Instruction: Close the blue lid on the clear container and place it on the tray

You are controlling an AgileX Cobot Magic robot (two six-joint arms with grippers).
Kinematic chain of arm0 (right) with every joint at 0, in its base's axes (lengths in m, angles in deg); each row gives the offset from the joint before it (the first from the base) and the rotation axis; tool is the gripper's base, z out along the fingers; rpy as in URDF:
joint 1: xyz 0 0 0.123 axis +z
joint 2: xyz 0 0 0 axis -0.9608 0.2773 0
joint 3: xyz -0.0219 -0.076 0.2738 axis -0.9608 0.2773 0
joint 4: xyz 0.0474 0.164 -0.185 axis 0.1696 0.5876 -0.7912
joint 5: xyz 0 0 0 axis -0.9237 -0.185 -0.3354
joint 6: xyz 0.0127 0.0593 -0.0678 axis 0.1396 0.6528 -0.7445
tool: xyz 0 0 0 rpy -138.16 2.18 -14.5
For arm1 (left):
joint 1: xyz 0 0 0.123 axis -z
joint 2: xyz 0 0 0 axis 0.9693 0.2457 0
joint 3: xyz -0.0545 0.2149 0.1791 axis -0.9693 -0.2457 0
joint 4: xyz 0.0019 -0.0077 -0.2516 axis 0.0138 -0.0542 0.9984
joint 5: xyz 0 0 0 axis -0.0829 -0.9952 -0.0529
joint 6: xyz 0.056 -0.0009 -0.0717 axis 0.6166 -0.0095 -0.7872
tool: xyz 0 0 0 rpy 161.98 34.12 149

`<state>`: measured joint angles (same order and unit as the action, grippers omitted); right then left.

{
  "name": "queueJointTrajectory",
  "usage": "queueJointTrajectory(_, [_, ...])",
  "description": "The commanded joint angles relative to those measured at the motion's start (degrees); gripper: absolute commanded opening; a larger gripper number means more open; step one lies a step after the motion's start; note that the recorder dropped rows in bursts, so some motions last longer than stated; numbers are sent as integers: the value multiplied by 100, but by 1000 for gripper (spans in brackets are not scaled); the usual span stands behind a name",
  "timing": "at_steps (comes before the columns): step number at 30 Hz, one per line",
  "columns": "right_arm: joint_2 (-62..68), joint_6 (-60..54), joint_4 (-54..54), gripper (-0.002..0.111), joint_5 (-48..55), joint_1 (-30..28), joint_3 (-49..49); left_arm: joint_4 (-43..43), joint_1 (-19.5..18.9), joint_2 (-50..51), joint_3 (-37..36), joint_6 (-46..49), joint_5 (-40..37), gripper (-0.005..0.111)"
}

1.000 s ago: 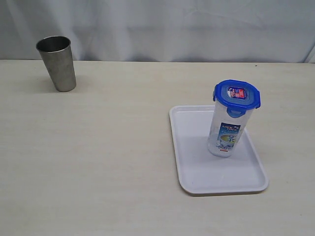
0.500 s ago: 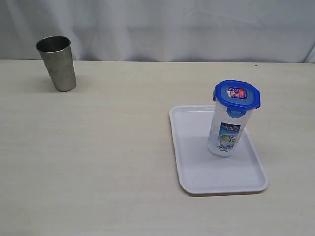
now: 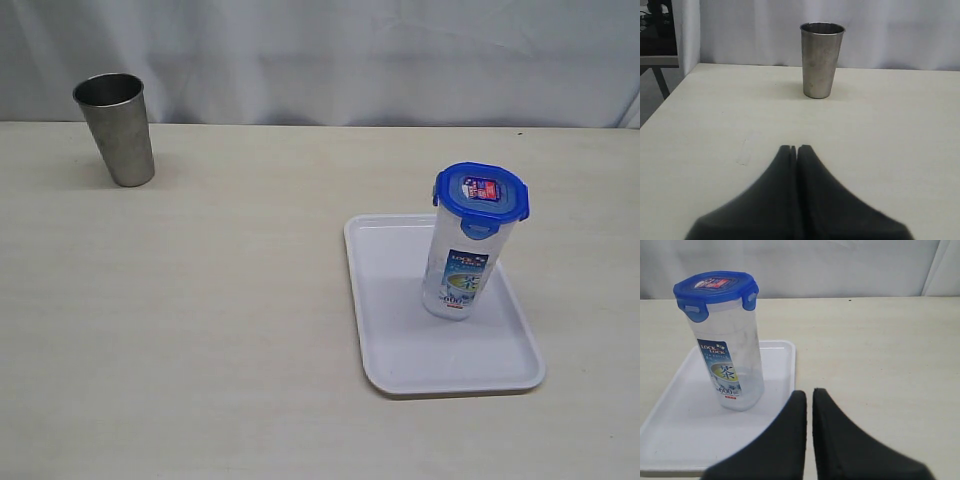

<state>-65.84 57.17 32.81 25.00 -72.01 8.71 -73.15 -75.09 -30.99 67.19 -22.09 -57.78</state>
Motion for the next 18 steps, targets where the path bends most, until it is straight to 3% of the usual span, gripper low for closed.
queueJointTrajectory(1, [-25, 3, 2, 4, -52, -40, 9, -42, -11, -15, -13, -37, 26, 0])
queueJointTrajectory(18, [-25, 3, 2, 4, -52, -40, 9, -30, -11, -15, -13, 108, 16, 0])
